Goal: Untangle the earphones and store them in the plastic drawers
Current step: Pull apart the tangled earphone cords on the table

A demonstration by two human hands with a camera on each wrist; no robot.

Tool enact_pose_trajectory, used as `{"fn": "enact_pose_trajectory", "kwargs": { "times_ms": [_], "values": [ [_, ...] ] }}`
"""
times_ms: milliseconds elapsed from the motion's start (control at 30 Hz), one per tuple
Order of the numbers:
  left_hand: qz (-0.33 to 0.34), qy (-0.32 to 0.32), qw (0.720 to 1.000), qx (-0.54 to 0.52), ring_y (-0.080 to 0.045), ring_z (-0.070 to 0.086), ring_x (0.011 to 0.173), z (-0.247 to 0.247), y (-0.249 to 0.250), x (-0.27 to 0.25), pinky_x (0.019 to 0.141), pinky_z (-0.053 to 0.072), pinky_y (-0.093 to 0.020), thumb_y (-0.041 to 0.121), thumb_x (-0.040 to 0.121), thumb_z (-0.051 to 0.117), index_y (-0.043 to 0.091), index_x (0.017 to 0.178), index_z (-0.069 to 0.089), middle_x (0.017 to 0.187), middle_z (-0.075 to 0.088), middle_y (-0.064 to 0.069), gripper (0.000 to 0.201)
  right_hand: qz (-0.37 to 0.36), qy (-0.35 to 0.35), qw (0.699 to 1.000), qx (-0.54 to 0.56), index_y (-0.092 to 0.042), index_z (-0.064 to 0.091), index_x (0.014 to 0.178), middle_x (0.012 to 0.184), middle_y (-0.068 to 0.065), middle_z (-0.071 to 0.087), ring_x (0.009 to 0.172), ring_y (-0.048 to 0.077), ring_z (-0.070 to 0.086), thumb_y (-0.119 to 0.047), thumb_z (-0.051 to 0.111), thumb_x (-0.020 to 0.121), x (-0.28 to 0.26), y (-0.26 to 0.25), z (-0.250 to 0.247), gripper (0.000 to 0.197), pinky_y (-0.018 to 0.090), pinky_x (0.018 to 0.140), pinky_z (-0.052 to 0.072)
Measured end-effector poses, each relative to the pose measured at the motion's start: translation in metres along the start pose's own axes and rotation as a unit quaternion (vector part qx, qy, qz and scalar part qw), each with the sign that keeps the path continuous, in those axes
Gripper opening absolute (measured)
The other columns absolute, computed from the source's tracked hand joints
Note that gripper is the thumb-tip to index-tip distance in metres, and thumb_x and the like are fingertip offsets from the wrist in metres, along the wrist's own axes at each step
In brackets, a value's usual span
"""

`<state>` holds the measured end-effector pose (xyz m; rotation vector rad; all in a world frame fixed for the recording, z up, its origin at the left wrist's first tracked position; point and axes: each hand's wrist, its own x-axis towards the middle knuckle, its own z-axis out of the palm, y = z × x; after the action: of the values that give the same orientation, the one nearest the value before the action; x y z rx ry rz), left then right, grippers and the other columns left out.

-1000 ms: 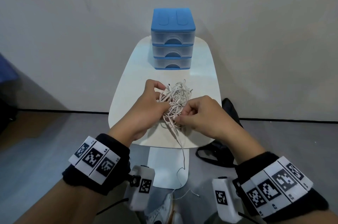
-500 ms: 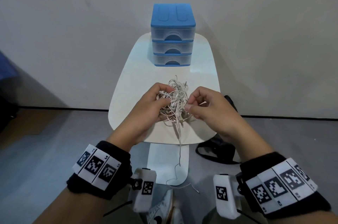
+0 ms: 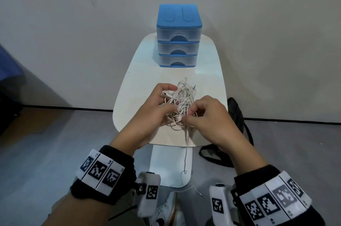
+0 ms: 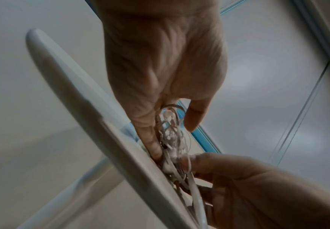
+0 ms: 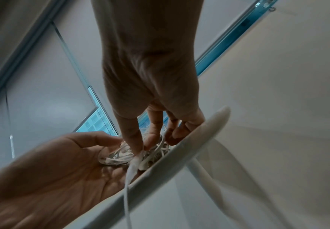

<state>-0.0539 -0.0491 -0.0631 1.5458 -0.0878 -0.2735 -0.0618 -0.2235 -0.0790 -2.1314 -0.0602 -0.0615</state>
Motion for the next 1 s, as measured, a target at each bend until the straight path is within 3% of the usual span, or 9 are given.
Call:
{"fn": "enact_pose_trajectory", "kwargs": {
  "times_ms": [167,367,467,533,600,700,767,833,1000],
  "values": [
    [0.018,-0.002,1.000,-0.008,-0.020,0.070,0.083,0.000,-0.001,-0.002,0.075,0.059,-0.027,-0.012,0.096,0.055,0.027,0.127,0.059,0.116,0.065,-0.021,0.050,0.024,-0.024,0.993,0.113,-0.013,0.063,0.074,0.089,0.001,0.067,0.077,0.019,0.059,-0.022,0.072,0.082,0.000,0.006,-0.010,0.015,0.037,0.076,0.047],
    [0.029,-0.006,0.999,0.020,-0.023,0.064,0.085,-0.001,-0.006,-0.003,0.080,0.055,-0.032,-0.006,0.095,0.065,0.027,0.119,0.065,0.099,0.064,-0.009,0.041,0.064,-0.013,0.946,0.316,-0.019,0.052,0.058,0.082,0.003,0.059,0.079,0.017,0.051,-0.017,0.057,0.070,0.000,0.003,-0.020,0.013,0.027,0.065,0.039],
    [0.042,-0.005,0.998,0.039,-0.020,0.066,0.088,-0.001,-0.006,-0.006,0.082,0.056,-0.036,-0.002,0.094,0.069,0.026,0.117,0.066,0.105,0.068,-0.013,0.037,0.068,0.001,0.941,0.332,-0.014,0.050,0.059,0.084,0.007,0.057,0.071,0.016,0.052,-0.008,0.054,0.077,-0.001,0.004,-0.022,0.019,0.023,0.059,0.042],
    [0.053,0.001,0.997,0.051,-0.016,0.067,0.087,0.000,-0.006,-0.007,0.083,0.057,-0.038,-0.003,0.093,0.069,0.024,0.117,0.065,0.100,0.071,-0.005,0.036,0.079,0.016,0.950,0.301,-0.010,0.052,0.065,0.082,0.005,0.059,0.067,0.014,0.053,0.002,0.054,0.087,0.000,0.005,-0.022,0.026,0.019,0.058,0.045],
    [0.055,0.008,0.997,0.058,-0.017,0.066,0.085,0.000,-0.005,-0.007,0.083,0.058,-0.045,-0.003,0.093,0.070,0.023,0.115,0.066,0.096,0.070,0.000,0.035,0.071,0.030,0.967,0.242,-0.013,0.059,0.073,0.082,-0.003,0.062,0.068,0.011,0.057,-0.004,0.064,0.088,0.001,0.007,-0.021,0.018,0.023,0.062,0.046],
    [0.060,0.009,0.996,0.070,-0.018,0.066,0.085,0.001,-0.003,-0.010,0.083,0.059,-0.053,-0.001,0.092,0.072,0.025,0.113,0.066,0.101,0.071,-0.003,0.034,0.014,0.030,0.983,0.180,-0.026,0.063,0.090,0.103,-0.008,0.066,0.094,0.015,0.066,-0.024,0.078,0.080,-0.003,0.004,-0.017,0.017,0.033,0.079,0.052],
    [0.069,0.004,0.993,0.093,-0.015,0.067,0.086,0.001,-0.002,-0.012,0.085,0.060,-0.047,0.004,0.091,0.075,0.027,0.115,0.064,0.105,0.072,-0.001,0.035,-0.043,0.023,0.996,0.080,-0.028,0.066,0.090,0.111,-0.008,0.060,0.107,0.005,0.061,-0.029,0.083,0.080,-0.007,-0.004,-0.016,0.019,0.022,0.090,0.047],
    [0.077,0.005,0.991,0.105,-0.014,0.067,0.087,0.000,-0.002,-0.012,0.085,0.059,-0.043,0.006,0.090,0.077,0.030,0.115,0.064,0.109,0.072,-0.001,0.037,-0.086,0.025,0.996,-0.008,-0.027,0.069,0.086,0.111,-0.011,0.054,0.108,-0.001,0.055,-0.028,0.085,0.080,-0.010,-0.008,-0.016,0.017,0.012,0.086,0.040],
    [0.082,0.008,0.989,0.122,-0.013,0.067,0.084,-0.001,-0.002,-0.011,0.084,0.058,-0.037,0.005,0.090,0.077,0.030,0.112,0.066,0.105,0.069,0.000,0.035,-0.101,0.003,0.987,-0.127,-0.026,0.069,0.082,0.118,-0.012,0.048,0.114,0.010,0.050,-0.023,0.082,0.083,-0.010,-0.007,-0.017,0.013,0.016,0.080,0.035]
  ]
}}
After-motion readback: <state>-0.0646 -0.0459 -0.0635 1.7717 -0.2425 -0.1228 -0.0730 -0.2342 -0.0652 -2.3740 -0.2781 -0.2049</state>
